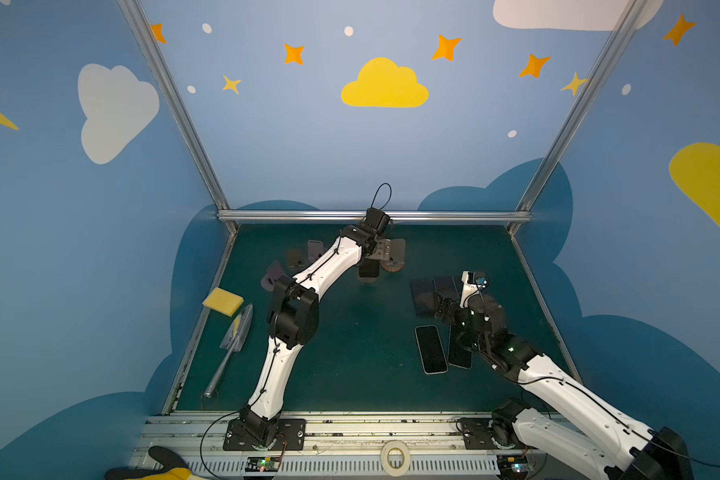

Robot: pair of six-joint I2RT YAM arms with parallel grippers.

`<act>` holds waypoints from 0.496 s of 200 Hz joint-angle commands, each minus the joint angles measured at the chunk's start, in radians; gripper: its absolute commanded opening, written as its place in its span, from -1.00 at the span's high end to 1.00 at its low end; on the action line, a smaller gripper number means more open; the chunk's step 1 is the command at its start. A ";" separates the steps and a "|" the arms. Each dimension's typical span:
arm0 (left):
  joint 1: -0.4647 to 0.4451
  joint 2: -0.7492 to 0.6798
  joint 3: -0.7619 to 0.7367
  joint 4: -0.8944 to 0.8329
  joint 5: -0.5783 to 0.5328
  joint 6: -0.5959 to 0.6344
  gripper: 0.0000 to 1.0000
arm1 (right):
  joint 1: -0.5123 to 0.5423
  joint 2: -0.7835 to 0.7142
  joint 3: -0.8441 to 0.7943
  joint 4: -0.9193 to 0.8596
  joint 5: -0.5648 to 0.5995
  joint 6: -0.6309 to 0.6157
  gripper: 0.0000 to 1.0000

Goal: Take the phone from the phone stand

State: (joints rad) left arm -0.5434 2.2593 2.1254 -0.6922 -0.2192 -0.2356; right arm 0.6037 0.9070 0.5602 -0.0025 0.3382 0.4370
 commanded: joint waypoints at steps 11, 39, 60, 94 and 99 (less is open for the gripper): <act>0.003 0.016 0.023 0.028 -0.023 0.012 -0.82 | -0.002 0.036 -0.004 0.083 -0.049 0.036 -0.71; 0.004 0.013 0.002 0.074 -0.011 0.010 -0.78 | -0.002 0.074 -0.004 0.092 -0.051 0.051 -0.71; 0.005 0.017 -0.001 0.085 -0.019 -0.009 -0.73 | -0.002 0.076 -0.002 0.085 -0.061 0.067 -0.71; 0.003 0.017 -0.018 0.106 -0.020 -0.019 -0.71 | -0.008 0.066 0.023 0.042 -0.088 0.070 -0.71; 0.003 0.018 -0.019 0.105 -0.027 -0.023 -0.70 | -0.009 0.063 0.022 0.043 -0.092 0.072 -0.71</act>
State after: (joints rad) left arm -0.5434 2.2593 2.1201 -0.6052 -0.2234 -0.2432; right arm 0.6025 0.9833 0.5571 0.0502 0.2722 0.4942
